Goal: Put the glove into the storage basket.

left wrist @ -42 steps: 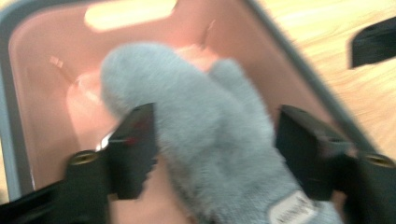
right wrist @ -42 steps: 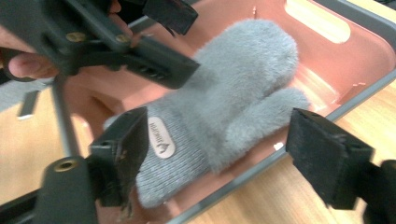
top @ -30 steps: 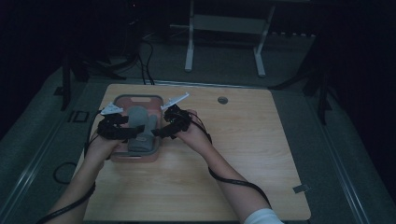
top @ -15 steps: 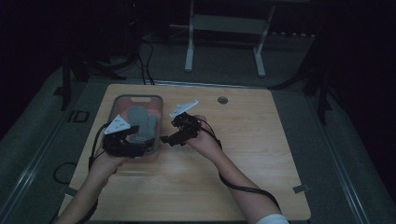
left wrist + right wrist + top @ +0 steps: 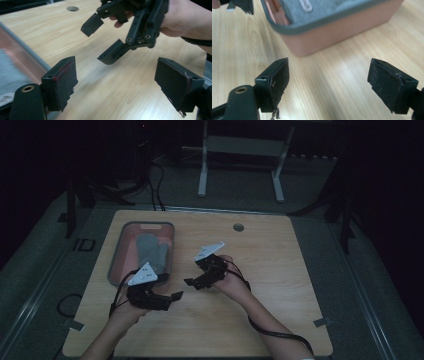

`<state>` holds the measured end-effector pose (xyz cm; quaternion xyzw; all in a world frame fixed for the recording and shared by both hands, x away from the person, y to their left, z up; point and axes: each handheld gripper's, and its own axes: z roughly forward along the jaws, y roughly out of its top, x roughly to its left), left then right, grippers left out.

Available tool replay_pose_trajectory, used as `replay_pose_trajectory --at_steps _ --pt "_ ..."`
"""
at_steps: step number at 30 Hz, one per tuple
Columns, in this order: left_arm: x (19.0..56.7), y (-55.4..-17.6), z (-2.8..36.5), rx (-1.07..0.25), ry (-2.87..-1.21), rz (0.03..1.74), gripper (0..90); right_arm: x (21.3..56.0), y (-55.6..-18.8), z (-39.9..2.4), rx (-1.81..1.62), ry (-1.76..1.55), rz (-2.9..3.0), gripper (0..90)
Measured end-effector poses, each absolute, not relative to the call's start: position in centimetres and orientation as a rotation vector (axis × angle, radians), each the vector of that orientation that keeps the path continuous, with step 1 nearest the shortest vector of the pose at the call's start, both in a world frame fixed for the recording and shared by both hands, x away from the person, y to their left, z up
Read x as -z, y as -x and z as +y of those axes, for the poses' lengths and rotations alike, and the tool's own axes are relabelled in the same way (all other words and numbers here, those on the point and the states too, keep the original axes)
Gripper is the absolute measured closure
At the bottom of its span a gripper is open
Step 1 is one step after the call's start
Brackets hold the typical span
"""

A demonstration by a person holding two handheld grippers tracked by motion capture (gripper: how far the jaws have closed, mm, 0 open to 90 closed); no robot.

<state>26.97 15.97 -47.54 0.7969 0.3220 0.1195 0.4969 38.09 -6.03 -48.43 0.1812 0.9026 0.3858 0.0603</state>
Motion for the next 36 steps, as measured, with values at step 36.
replay_pose_trajectory --at_steps 36 --pt "55.4 -25.5 8.9 -0.026 -2.087 0.581 18.5 56.0 -34.3 -14.7 -1.150 -0.542 2.749 14.6"
